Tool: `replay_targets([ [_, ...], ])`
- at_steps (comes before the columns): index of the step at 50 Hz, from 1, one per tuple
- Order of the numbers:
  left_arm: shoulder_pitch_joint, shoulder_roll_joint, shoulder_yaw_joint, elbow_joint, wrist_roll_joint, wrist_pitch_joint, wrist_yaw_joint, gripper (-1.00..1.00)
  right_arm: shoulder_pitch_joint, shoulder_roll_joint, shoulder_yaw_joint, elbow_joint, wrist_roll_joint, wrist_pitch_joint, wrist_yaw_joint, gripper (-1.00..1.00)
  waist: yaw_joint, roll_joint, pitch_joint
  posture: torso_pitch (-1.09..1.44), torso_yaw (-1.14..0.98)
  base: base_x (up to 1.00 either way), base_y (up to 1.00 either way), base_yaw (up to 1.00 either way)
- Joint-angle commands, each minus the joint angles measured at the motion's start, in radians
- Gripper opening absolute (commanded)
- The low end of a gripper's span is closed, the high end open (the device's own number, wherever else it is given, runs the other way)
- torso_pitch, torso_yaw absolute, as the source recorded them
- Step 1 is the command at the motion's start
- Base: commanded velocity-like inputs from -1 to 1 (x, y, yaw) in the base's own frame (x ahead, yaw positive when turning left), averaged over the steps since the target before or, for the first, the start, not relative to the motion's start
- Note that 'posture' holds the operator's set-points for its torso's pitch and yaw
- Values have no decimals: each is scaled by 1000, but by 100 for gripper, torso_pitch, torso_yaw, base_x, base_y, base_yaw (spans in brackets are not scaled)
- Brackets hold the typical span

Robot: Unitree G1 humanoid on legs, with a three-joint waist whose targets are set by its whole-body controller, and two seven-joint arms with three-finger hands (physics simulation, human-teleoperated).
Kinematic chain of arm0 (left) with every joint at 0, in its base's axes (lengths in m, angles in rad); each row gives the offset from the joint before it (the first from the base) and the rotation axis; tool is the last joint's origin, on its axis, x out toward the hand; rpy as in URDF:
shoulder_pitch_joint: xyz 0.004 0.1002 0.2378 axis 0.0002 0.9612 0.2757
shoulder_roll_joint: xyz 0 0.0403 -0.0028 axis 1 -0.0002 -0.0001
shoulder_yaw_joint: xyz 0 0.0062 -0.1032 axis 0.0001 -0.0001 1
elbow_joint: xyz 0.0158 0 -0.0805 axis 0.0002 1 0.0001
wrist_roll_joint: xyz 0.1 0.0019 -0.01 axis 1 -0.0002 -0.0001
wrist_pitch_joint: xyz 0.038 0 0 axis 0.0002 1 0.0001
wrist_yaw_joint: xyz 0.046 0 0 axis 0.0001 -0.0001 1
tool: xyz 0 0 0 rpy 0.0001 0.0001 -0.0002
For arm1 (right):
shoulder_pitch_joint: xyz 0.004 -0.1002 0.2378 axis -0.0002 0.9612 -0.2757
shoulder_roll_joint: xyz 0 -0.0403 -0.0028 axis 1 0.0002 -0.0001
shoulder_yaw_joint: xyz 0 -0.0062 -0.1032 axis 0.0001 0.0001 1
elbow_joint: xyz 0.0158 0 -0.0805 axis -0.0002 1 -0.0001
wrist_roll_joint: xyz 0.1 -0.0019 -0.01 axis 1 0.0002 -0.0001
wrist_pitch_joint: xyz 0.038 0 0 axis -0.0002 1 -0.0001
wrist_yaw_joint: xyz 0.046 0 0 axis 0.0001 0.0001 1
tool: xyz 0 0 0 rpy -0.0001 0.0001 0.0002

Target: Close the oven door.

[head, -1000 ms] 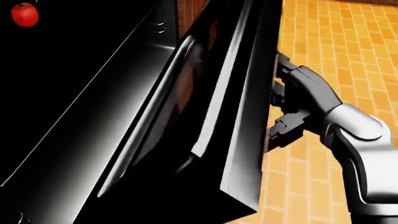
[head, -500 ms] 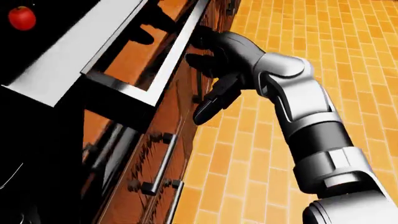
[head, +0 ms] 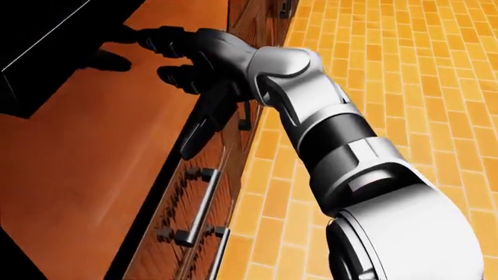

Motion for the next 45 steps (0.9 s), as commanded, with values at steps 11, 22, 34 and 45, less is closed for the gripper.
replay_targets([
  [11,-21,14,-1,-29,2,-27,4,100,-77,79,-23,-14,-25,-43,16,100,-4,14,-22,0,0,0,0,0],
  [22,-20,14,1,-29,-3,-28,-1,100,-87,138,-42,-2,-35,-39,23,100,-5,20,-23,0,0,0,0,0],
  [34,-20,12,13,-29,-25,-25,-7,100,-106,220,-65,16,-81,-19,24,100,-13,30,-26,0,0,0,0,0],
  [45,-20,12,11,-29,-30,-23,-8,100,-73,306,-64,15,-77,-33,17,100,-26,45,-27,0,0,0,0,0],
])
